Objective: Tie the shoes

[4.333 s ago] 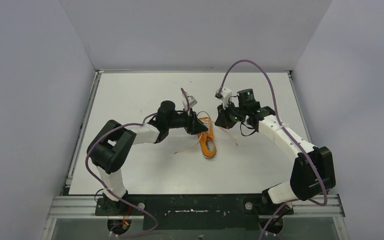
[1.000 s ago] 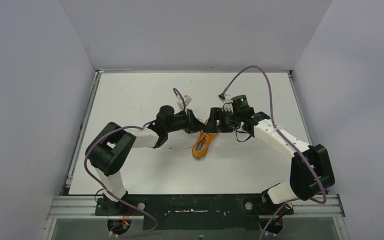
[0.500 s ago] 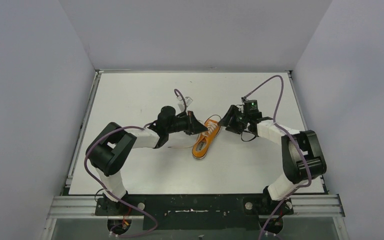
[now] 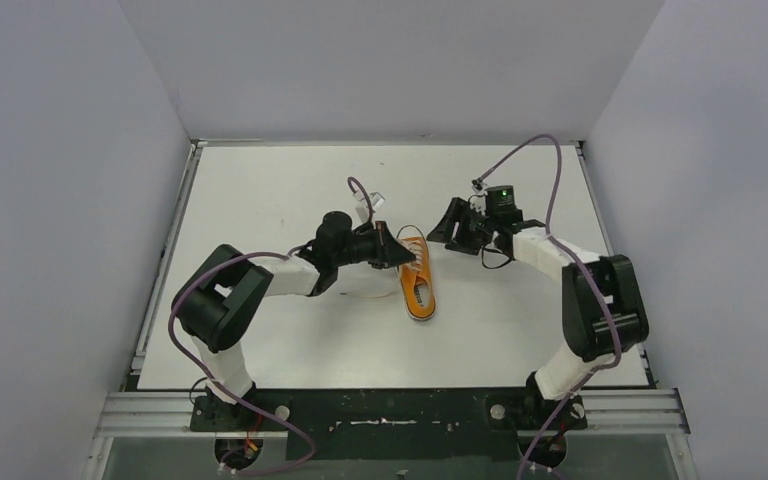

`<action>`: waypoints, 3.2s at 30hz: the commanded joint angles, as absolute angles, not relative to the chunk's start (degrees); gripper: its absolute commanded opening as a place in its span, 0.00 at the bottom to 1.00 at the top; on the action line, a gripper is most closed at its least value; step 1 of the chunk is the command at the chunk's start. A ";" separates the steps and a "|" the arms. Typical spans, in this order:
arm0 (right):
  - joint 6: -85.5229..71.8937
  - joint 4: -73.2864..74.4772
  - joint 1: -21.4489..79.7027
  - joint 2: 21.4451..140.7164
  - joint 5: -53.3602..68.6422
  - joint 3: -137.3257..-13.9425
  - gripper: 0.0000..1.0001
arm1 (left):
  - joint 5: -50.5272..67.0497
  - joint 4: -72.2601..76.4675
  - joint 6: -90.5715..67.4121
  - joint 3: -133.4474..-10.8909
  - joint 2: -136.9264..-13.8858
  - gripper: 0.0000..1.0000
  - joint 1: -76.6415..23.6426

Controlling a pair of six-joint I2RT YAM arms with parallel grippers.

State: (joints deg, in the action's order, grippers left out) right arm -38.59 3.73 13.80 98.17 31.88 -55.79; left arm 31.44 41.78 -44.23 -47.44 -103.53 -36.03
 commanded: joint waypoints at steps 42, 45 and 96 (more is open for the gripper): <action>-42.66 -5.72 48.21 79.25 -3.22 -36.59 0.00 | 34.41 36.61 -49.40 -51.34 -99.39 0.00 -32.18; -43.65 17.96 43.33 74.03 7.90 -40.69 0.00 | 33.59 38.16 -49.45 -50.49 -99.61 0.00 -31.80; 38.52 24.97 16.88 102.49 30.04 -69.88 0.48 | 32.88 34.75 -54.91 -58.07 -108.30 0.00 -30.93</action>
State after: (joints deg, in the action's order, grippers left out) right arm 24.60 26.96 17.21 100.09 24.80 -66.15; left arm 31.94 31.97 -53.43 -55.55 -107.81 -31.31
